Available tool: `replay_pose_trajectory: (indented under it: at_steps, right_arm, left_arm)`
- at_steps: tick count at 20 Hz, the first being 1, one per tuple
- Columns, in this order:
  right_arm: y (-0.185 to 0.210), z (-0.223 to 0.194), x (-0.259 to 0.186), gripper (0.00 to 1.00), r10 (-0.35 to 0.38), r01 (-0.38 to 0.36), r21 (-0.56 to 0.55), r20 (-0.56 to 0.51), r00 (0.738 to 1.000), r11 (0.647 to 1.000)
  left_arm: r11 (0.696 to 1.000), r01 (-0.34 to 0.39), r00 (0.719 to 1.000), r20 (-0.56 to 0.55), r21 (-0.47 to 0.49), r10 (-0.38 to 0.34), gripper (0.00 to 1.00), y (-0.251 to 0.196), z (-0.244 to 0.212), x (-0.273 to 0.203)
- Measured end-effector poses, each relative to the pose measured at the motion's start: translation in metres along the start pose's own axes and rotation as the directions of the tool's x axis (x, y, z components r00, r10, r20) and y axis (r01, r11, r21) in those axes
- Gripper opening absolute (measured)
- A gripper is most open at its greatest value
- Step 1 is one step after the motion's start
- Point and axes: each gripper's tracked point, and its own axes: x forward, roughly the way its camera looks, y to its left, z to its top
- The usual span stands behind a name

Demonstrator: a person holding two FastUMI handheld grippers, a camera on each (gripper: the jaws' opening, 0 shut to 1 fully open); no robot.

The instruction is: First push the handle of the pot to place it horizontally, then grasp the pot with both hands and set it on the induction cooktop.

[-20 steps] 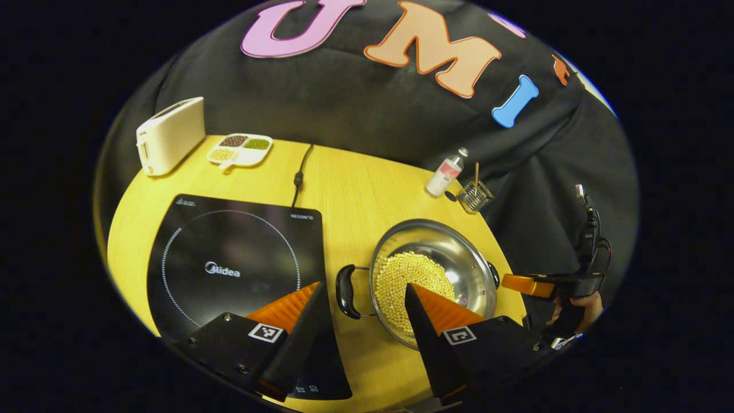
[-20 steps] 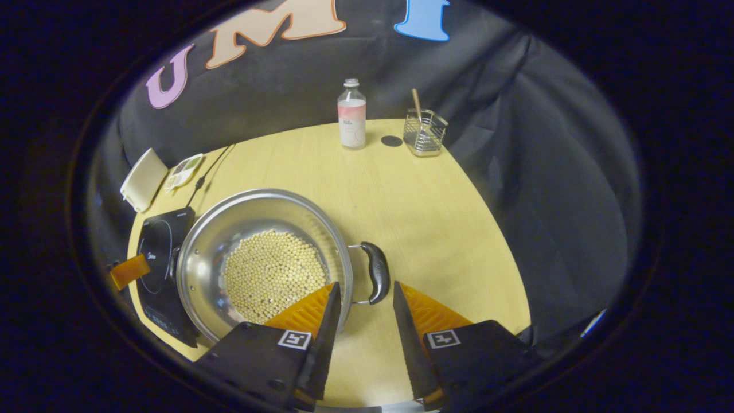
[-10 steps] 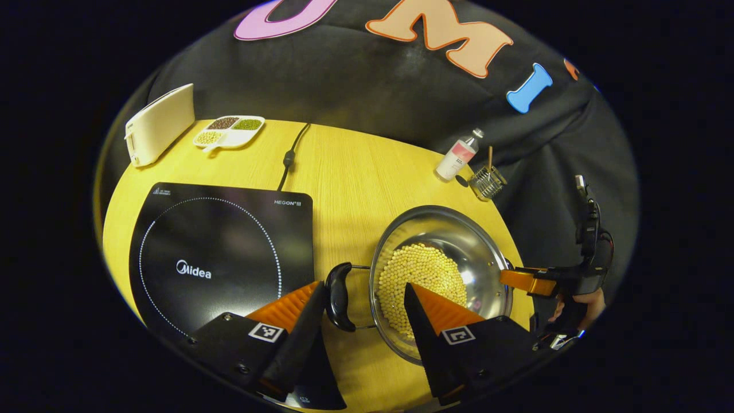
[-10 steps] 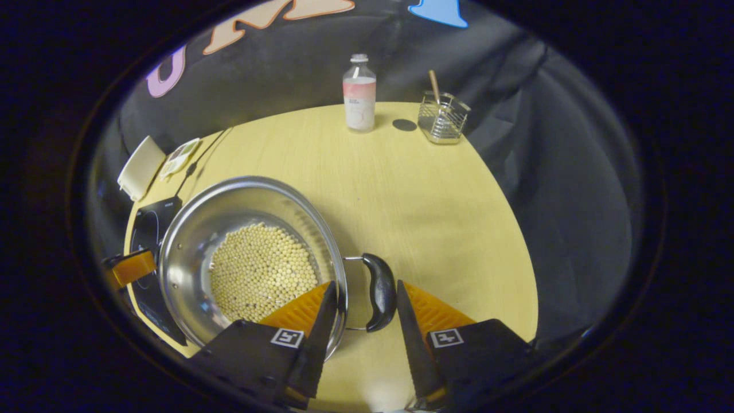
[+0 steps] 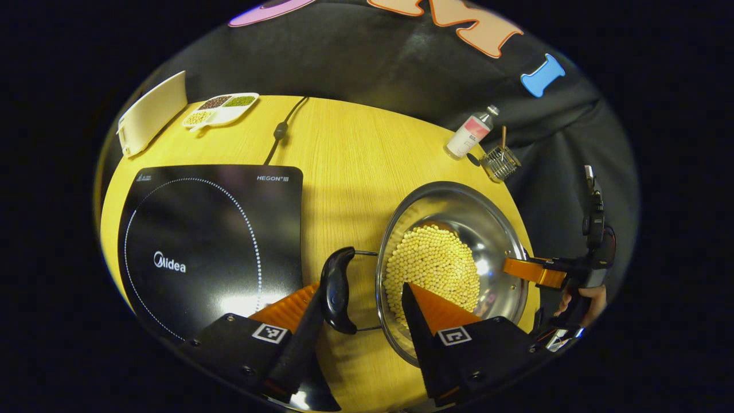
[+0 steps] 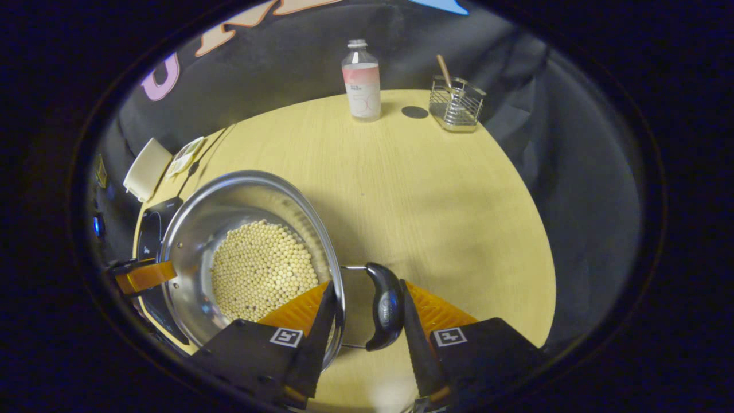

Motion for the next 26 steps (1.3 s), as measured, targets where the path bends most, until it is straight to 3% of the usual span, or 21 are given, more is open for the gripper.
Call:
replay_pose_trajectory:
  at_steps: [4, 5, 6, 7, 8, 9, 12, 14, 16, 18, 19, 20, 22, 23, 24, 26]
  right_arm:
    - [-0.003, -0.001, 0.008, 0.65, 0.022, -0.022, 0.003, -0.016, 1.000, 1.000]
    - [-0.003, -0.002, 0.008, 0.67, 0.032, -0.032, -0.003, -0.017, 0.999, 0.999]
    - [-0.003, -0.002, 0.009, 0.66, 0.041, -0.041, -0.006, -0.017, 0.999, 0.999]
    - [-0.002, -0.003, 0.011, 0.65, 0.059, -0.059, -0.008, -0.016, 0.998, 0.998]
    - [-0.004, -0.003, 0.005, 0.69, 0.066, -0.066, 0.002, -0.017, 0.998, 0.998]
    - [-0.003, -0.002, 0.011, 0.60, 0.073, -0.073, 0.001, -0.020, 0.997, 0.997]
    - [-0.004, 0.000, 0.013, 0.55, 0.086, -0.086, 0.007, -0.013, 0.996, 0.996]
    - [-0.005, 0.001, 0.014, 0.61, 0.092, -0.092, -0.002, -0.011, 0.996, 0.996]
    - [-0.006, 0.000, 0.013, 0.55, 0.110, -0.110, 0.007, -0.015, 0.994, 0.994]
    - [-0.006, 0.001, 0.012, 0.62, 0.123, -0.123, 0.014, -0.017, 0.992, 0.992]
    - [-0.006, 0.000, 0.014, 0.50, 0.129, -0.128, 0.012, -0.019, 0.992, 0.992]
    - [-0.007, 0.000, 0.015, 0.55, 0.135, -0.134, 0.009, -0.021, 0.991, 0.991]
    - [-0.009, -0.001, 0.014, 0.50, 0.144, -0.144, -0.012, -0.017, 0.989, 0.990]
    - [-0.011, -0.001, 0.013, 0.55, 0.146, -0.146, -0.025, -0.012, 0.989, 0.989]
    - [-0.013, 0.002, 0.013, 0.50, 0.146, -0.146, -0.031, -0.003, 0.989, 0.989]
    - [-0.018, 0.006, 0.011, 0.50, 0.147, -0.147, -0.024, 0.007, 0.989, 0.989]
  left_arm:
    - [0.998, 0.033, 0.999, -0.017, 0.049, -0.032, 0.77, 0.000, 0.006, 0.010]
    - [0.998, 0.046, 0.999, -0.031, 0.050, -0.045, 0.82, 0.000, 0.006, 0.010]
    - [0.997, 0.064, 0.997, -0.048, 0.041, -0.062, 0.74, -0.001, 0.006, 0.013]
    - [0.997, 0.068, 0.996, -0.062, 0.032, -0.066, 0.78, 0.002, 0.005, 0.014]
    - [0.997, 0.073, 0.995, -0.068, 0.007, -0.072, 0.64, 0.006, 0.007, 0.013]
    - [0.997, 0.075, 0.995, -0.063, -0.022, -0.077, 0.61, 0.005, 0.004, 0.019]
    - [0.995, 0.081, 0.993, -0.084, -0.058, -0.086, 0.55, 0.002, 0.001, 0.021]
    - [0.994, 0.083, 0.988, -0.126, -0.076, -0.092, 0.56, 0.001, -0.006, 0.025]
    - [0.993, 0.083, 0.990, -0.104, -0.079, -0.091, 0.54, 0.001, -0.001, 0.027]
    - [0.994, 0.077, 0.990, -0.112, -0.075, -0.086, 0.52, 0.000, -0.001, 0.026]
    - [0.995, 0.071, 0.991, -0.112, -0.063, -0.078, 0.54, -0.001, 0.000, 0.025]
    - [0.997, 0.065, 0.991, -0.110, -0.048, -0.069, 0.53, -0.001, 0.002, 0.026]
    - [0.997, 0.064, 0.992, -0.108, -0.039, -0.068, 0.53, -0.002, 0.004, 0.027]
    - [0.997, 0.071, 0.991, -0.113, -0.042, -0.076, 0.53, -0.003, 0.004, 0.028]
    - [0.996, 0.074, 0.989, -0.123, -0.045, -0.079, 0.51, -0.002, 0.002, 0.028]
    - [0.996, 0.079, 0.988, -0.128, -0.035, -0.083, 0.51, -0.004, 0.001, 0.025]
